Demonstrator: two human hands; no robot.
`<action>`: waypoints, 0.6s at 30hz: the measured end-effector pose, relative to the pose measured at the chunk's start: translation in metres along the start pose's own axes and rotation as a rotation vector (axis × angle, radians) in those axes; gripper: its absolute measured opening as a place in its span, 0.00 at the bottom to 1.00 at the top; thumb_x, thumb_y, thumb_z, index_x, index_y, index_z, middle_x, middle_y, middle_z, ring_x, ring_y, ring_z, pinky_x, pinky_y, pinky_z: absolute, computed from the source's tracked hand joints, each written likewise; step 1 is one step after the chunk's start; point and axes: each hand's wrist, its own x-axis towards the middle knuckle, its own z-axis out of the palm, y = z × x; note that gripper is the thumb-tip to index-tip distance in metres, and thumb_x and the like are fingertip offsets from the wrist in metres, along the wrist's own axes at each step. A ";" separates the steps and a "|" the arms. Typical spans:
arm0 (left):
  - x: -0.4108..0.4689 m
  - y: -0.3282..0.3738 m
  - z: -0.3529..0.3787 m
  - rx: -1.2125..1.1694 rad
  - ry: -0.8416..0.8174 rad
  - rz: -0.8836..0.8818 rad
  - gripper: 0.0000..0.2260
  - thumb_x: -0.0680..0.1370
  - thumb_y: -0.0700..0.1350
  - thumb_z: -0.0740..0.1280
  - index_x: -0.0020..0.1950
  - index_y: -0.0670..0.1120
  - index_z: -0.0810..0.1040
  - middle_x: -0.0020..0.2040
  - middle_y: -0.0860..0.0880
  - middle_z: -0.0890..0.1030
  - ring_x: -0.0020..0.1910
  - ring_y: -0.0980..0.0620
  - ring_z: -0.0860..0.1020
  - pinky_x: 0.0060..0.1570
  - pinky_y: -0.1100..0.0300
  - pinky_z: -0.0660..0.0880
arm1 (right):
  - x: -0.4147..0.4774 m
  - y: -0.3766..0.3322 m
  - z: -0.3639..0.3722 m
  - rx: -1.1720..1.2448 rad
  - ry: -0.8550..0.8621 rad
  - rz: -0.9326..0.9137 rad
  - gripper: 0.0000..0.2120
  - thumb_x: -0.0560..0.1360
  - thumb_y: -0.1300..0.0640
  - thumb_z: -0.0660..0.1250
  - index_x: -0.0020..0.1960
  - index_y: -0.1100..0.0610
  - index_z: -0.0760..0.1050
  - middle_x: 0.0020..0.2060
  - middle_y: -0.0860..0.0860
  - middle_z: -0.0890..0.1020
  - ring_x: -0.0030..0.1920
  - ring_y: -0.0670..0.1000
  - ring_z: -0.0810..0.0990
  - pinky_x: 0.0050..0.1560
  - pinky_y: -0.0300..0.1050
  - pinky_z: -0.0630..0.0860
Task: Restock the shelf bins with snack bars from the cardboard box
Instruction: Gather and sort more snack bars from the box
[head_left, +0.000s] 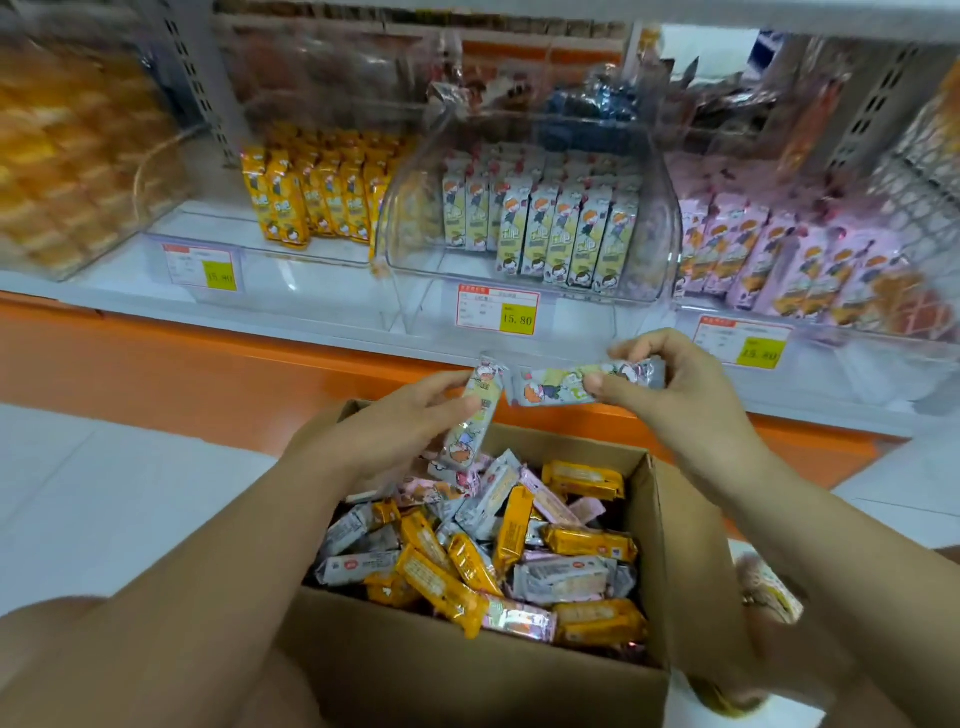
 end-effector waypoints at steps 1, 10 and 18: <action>-0.001 0.002 0.000 -0.003 0.019 0.016 0.22 0.73 0.60 0.65 0.67 0.62 0.68 0.61 0.55 0.75 0.58 0.50 0.77 0.62 0.45 0.73 | -0.003 -0.001 0.001 0.083 0.026 0.023 0.14 0.68 0.58 0.74 0.37 0.52 0.68 0.47 0.49 0.80 0.54 0.56 0.79 0.59 0.58 0.74; -0.015 0.027 -0.001 0.105 -0.054 0.069 0.09 0.74 0.42 0.70 0.52 0.48 0.75 0.54 0.52 0.81 0.31 0.60 0.78 0.30 0.67 0.73 | -0.009 -0.018 0.009 0.011 -0.113 -0.045 0.10 0.69 0.60 0.74 0.42 0.54 0.71 0.47 0.49 0.82 0.49 0.46 0.80 0.56 0.44 0.76; -0.020 0.046 -0.013 0.013 0.245 0.363 0.19 0.67 0.51 0.77 0.56 0.61 0.77 0.62 0.56 0.74 0.55 0.50 0.81 0.55 0.50 0.78 | -0.001 -0.044 -0.001 -0.251 -0.241 -0.120 0.14 0.72 0.58 0.71 0.56 0.48 0.75 0.50 0.51 0.78 0.45 0.44 0.78 0.47 0.41 0.79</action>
